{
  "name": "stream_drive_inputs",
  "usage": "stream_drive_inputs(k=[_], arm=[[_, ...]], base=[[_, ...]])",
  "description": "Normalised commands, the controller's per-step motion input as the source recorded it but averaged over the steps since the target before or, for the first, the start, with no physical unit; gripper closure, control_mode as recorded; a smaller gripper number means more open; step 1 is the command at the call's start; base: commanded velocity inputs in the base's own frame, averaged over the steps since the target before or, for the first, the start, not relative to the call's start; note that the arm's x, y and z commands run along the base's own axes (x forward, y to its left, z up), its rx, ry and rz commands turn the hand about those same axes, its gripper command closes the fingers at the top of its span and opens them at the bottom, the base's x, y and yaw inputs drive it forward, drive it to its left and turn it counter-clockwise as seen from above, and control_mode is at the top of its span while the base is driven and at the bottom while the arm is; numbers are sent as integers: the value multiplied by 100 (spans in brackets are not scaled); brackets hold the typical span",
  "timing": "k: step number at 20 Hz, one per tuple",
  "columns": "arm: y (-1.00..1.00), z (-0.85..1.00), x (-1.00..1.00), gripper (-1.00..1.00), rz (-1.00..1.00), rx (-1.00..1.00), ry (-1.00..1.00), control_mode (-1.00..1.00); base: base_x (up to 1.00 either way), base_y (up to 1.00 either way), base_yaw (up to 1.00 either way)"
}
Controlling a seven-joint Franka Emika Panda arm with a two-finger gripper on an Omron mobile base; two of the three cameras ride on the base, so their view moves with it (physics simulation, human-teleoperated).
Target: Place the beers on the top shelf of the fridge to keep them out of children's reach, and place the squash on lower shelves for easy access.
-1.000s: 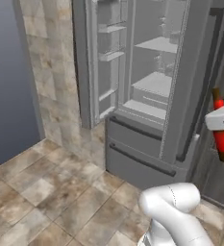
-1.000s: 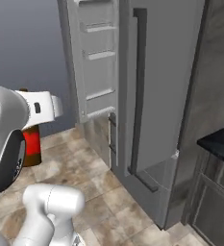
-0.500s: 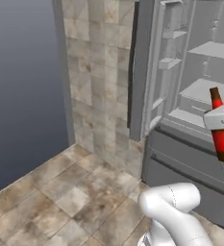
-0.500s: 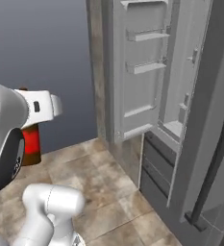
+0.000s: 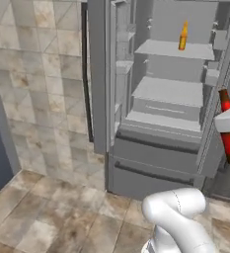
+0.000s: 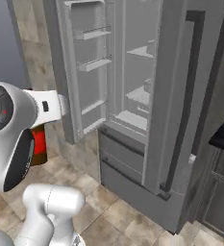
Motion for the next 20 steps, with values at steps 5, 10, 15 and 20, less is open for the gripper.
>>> stream_drive_inputs(k=[5, 10, 15, 20], arm=[[0, 0, 0, 100, 0, 0, 0, 100], [0, 0, 0, 100, 0, 0, 0, 100], [0, 0, 0, 100, 0, 0, 0, 100], [0, 0, 0, 100, 0, 0, 0, 100]], base=[[34, 61, -70], [41, 93, -53], [43, 78, -39], [52, 7, -26]])
